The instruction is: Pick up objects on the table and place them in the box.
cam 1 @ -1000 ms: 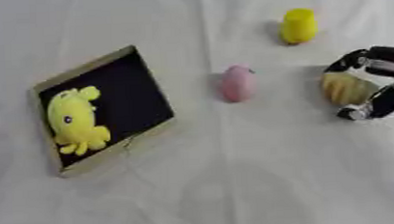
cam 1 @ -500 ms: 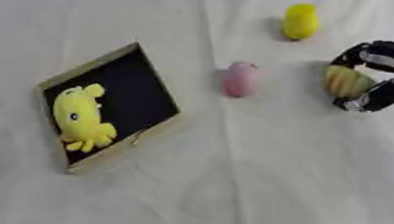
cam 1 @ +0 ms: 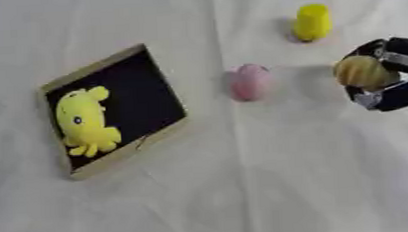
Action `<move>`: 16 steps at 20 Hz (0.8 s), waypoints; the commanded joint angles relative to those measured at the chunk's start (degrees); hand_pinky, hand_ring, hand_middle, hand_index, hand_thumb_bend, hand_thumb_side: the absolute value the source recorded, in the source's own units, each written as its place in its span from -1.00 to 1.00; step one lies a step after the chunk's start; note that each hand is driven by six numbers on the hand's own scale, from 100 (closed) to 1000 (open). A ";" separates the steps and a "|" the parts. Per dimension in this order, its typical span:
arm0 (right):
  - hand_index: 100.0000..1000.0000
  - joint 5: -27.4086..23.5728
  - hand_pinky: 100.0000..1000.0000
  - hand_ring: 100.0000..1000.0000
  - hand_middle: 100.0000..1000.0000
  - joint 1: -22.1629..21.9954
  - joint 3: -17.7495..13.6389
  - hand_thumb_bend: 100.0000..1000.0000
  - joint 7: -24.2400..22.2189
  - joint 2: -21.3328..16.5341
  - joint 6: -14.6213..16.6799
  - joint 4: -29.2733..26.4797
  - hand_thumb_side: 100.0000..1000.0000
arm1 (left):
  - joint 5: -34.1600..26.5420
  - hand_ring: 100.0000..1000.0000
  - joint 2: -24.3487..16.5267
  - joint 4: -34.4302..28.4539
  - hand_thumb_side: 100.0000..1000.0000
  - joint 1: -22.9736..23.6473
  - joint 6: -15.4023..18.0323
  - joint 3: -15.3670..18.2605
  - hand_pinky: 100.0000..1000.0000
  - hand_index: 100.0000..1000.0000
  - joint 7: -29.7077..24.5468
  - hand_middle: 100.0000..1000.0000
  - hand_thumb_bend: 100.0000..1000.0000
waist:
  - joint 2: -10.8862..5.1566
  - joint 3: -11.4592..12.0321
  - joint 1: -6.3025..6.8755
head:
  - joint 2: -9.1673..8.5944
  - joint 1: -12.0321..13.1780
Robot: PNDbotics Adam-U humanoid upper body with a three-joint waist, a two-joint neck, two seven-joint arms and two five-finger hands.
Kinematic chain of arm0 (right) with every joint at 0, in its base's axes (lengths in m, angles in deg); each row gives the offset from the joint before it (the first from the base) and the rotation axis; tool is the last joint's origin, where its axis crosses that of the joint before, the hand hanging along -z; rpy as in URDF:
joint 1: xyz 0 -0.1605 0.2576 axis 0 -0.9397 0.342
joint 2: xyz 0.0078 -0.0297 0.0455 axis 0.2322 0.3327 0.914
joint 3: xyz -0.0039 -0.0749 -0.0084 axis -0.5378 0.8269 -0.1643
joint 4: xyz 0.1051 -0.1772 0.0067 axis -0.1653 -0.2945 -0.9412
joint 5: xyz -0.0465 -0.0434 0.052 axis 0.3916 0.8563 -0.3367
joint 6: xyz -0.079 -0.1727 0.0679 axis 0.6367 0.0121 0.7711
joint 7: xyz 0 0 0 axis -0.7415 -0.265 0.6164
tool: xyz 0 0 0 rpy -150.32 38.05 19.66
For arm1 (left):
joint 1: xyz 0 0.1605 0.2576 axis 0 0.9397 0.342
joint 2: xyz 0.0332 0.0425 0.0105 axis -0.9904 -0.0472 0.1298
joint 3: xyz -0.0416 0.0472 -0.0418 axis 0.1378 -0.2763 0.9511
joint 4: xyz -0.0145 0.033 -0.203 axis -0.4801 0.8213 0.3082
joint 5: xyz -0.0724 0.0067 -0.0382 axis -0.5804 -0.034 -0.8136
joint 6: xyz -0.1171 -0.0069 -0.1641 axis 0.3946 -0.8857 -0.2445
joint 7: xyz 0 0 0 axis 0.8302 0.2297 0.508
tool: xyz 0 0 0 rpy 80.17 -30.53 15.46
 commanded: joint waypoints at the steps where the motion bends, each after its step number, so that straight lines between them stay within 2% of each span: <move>1: 0.56 -1.14 0.69 0.47 0.33 1.88 -2.14 -1.00 0.36 -3.18 -0.93 -4.31 -0.71 | -0.04 0.15 -1.37 -0.85 0.08 -0.44 0.14 0.16 0.42 0.51 -0.19 0.09 -1.00 | -1.24 0.02 -0.74 | -0.07 0.03; 5: 0.50 -2.56 0.68 0.45 0.31 7.03 -1.95 -1.00 0.77 -3.14 -0.97 -8.57 -0.75 | -0.10 0.15 -1.71 -0.85 0.08 -0.54 0.23 -0.02 0.42 0.51 -0.30 0.09 -1.00 | -1.59 0.22 -0.95 | 0.07 -0.48; 6: 0.49 -2.69 0.68 0.44 0.31 8.83 -1.32 -1.00 0.44 -2.82 -1.09 -9.47 -0.61 | -0.13 0.15 -1.82 -0.85 0.09 -0.57 0.23 -0.12 0.42 0.51 -0.39 0.09 -1.00 | -1.71 0.32 -1.01 | 0.11 -0.65; 7: 0.49 -2.66 0.68 0.44 0.31 10.61 -0.55 -1.00 -0.06 -2.39 -1.16 -10.19 -0.75 | -0.17 0.15 -1.93 -0.85 0.08 -0.62 0.26 -0.23 0.42 0.51 -0.48 0.09 -1.00 | -1.82 0.44 -1.07 | 0.13 -0.81; 8: 0.49 -2.53 0.68 0.44 0.31 12.24 0.23 -1.00 -0.66 -1.88 -1.25 -10.59 -0.74 | -0.21 0.15 -2.04 -0.85 0.08 -0.67 0.29 -0.31 0.42 0.51 -0.57 0.09 -1.00 | -1.92 0.52 -1.12 | 0.16 -0.93; 12: 0.48 -0.92 0.67 0.43 0.32 20.27 4.40 -1.00 -4.13 2.11 -0.46 -9.83 -0.72 | -0.50 0.15 -2.52 -0.85 0.07 -1.14 0.47 -0.71 0.42 0.51 -0.97 0.09 -1.00 | -2.37 1.19 -1.46 | 0.29 -1.64; 16: 0.48 1.02 0.67 0.43 0.32 27.26 7.68 -1.00 -6.64 8.11 0.85 -6.44 -0.73 | -1.01 0.16 -3.09 -0.85 0.06 -2.72 0.94 -1.19 0.42 0.51 -1.43 0.10 -1.00 | -2.61 2.26 -1.82 | 0.27 -2.52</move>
